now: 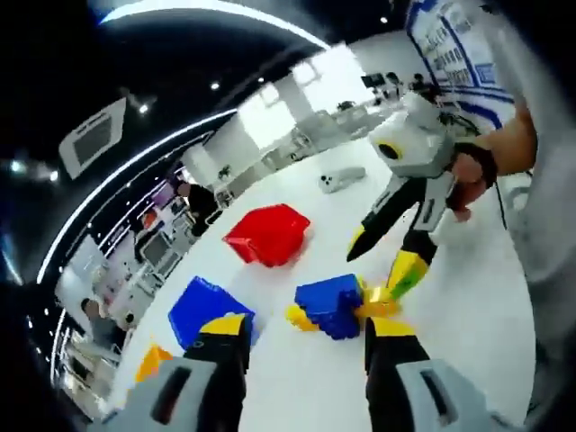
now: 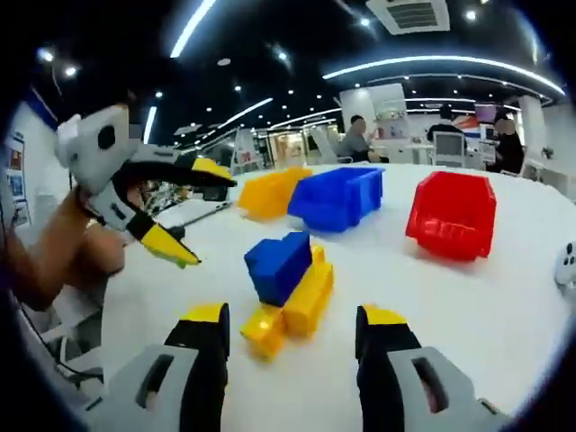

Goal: Take apart the toy blocks one by one and place each separated block into its matching bin, sorting the blocks by their type until all the connected pieces are disassembled and separated into the correct bins

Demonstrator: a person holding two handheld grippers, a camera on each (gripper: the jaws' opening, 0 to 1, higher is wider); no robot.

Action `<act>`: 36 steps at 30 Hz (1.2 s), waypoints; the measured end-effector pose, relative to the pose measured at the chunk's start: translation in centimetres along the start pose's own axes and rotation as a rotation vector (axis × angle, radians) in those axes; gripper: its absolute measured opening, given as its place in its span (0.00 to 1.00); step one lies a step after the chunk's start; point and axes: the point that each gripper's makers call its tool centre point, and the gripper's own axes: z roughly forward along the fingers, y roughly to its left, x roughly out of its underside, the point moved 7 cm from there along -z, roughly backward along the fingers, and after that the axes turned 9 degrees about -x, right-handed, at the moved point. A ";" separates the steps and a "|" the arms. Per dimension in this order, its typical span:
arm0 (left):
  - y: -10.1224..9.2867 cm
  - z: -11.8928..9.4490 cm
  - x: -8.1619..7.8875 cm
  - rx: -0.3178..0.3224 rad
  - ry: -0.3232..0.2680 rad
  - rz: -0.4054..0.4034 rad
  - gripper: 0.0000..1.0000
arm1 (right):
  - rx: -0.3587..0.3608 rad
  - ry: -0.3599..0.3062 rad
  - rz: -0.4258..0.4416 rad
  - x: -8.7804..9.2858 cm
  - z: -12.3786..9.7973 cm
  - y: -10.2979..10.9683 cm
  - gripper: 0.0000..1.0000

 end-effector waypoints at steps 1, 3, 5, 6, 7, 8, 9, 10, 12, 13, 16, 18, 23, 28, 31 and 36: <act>-0.2 0.3 -0.5 0.018 0.001 0.071 0.53 | -0.002 0.002 0.003 0.1 0.3 0.3 0.55; -0.6 0.9 -1.3 0.047 0.026 0.182 0.52 | 0.011 0.017 -0.010 0.5 0.9 1.1 0.51; -1.0 1.5 -1.9 0.069 0.039 0.291 0.52 | 0.081 0.039 -0.077 0.9 0.9 1.3 0.46; -1.3 1.8 -2.2 0.082 0.048 0.327 0.52 | 0.083 0.064 -0.089 1.2 1.0 1.6 0.45; -1.5 2.0 -2.5 0.099 0.052 0.366 0.52 | 0.101 0.074 -0.097 1.6 1.0 1.5 0.43; -1.7 2.2 -2.8 0.110 0.050 0.387 0.51 | 0.140 0.092 -0.111 1.7 0.7 1.2 0.39; -1.7 2.4 -2.9 0.118 0.049 0.395 0.51 | 0.160 0.089 -0.131 1.6 0.4 1.1 0.37; -1.8 2.5 -3.0 0.124 0.049 0.403 0.51 | 0.167 0.069 -0.141 1.4 0.1 1.2 0.37; -1.8 2.6 -3.1 0.134 0.046 0.435 0.50 | 0.189 0.047 -0.133 1.3 -0.7 1.4 0.32; -1.7 2.7 -3.1 0.137 0.049 0.444 0.50 | 0.183 0.043 -0.134 1.2 -0.7 1.6 0.30; -1.6 2.9 -2.8 0.157 0.068 0.456 0.48 | 0.164 0.047 -0.146 1.1 0.6 1.8 0.32; -1.8 3.1 -2.7 0.171 0.083 0.472 0.47 | 0.158 0.035 -0.165 0.8 1.4 1.7 0.28; -2.7 3.5 -3.0 0.253 0.084 0.515 0.39 | 0.077 0.056 -0.253 0.0 0.9 1.3 0.19; -2.7 4.2 -3.5 0.323 0.095 0.540 0.35 | -0.043 0.053 -0.211 0.4 0.3 0.7 0.18; -3.4 4.4 -3.6 0.427 0.120 0.499 0.30 | -0.095 0.058 -0.212 0.6 -0.7 0.5 0.18; -4.4 5.4 -3.7 0.543 0.150 0.492 0.26 | -0.147 0.076 -0.253 0.9 -0.7 0.6 0.18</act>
